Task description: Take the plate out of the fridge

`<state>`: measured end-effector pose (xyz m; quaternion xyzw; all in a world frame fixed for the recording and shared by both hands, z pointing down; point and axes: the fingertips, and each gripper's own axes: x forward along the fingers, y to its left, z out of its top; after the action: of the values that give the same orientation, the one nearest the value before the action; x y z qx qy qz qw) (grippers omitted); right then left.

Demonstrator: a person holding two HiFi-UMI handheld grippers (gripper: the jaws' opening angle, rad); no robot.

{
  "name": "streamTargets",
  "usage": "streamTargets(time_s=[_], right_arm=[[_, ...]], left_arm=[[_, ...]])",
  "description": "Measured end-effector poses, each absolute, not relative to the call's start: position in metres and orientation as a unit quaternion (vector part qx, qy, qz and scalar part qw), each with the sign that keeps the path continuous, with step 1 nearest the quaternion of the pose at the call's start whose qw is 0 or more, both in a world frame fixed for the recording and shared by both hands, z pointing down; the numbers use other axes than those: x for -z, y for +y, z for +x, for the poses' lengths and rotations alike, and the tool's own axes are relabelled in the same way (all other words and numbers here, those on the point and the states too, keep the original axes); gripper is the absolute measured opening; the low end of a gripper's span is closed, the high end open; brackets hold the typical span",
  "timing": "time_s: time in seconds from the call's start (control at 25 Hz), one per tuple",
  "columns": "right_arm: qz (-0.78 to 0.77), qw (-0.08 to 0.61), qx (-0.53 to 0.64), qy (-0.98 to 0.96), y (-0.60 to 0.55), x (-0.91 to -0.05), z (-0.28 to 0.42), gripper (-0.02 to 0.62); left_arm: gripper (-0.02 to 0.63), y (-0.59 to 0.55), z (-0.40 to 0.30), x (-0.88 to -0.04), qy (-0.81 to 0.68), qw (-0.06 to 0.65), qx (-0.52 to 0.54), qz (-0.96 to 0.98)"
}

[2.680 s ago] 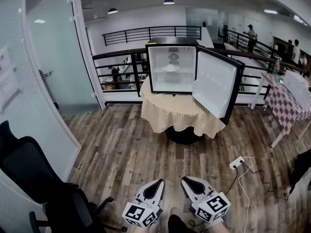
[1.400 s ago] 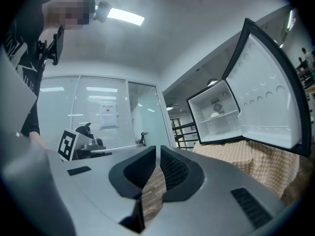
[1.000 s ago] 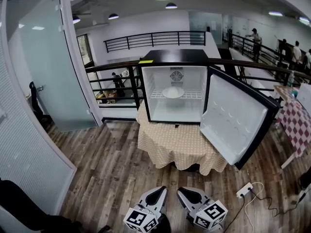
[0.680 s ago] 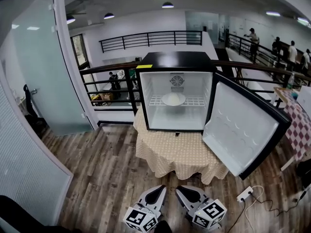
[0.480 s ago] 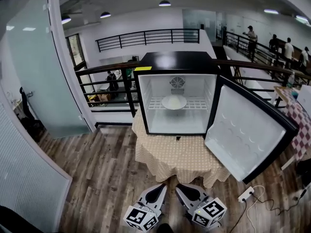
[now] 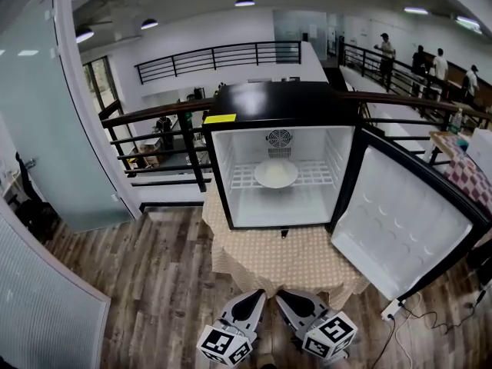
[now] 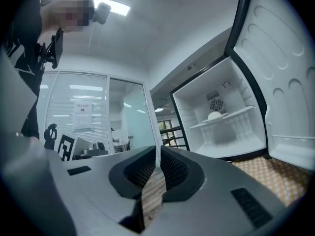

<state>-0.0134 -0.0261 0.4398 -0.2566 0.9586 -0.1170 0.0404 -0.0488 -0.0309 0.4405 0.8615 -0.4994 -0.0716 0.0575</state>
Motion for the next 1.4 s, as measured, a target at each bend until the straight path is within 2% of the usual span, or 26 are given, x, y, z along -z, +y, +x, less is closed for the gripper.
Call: streamTargets(time_s=[0.4,1.4], right_arm=[[-0.267,0.036,0.123,0.955,-0.060,-0.445,-0.049,0.048],[-0.266,0.030,0.130,0.955,-0.125,-0.447,-0.075,0.048]], left_arm=[[0.011,-0.070,-0.079,-0.447,-0.489,0.069,0.082,0.866],[0.012,-0.135,-0.094,-0.449,-0.483,0.075,0.084,0.869]])
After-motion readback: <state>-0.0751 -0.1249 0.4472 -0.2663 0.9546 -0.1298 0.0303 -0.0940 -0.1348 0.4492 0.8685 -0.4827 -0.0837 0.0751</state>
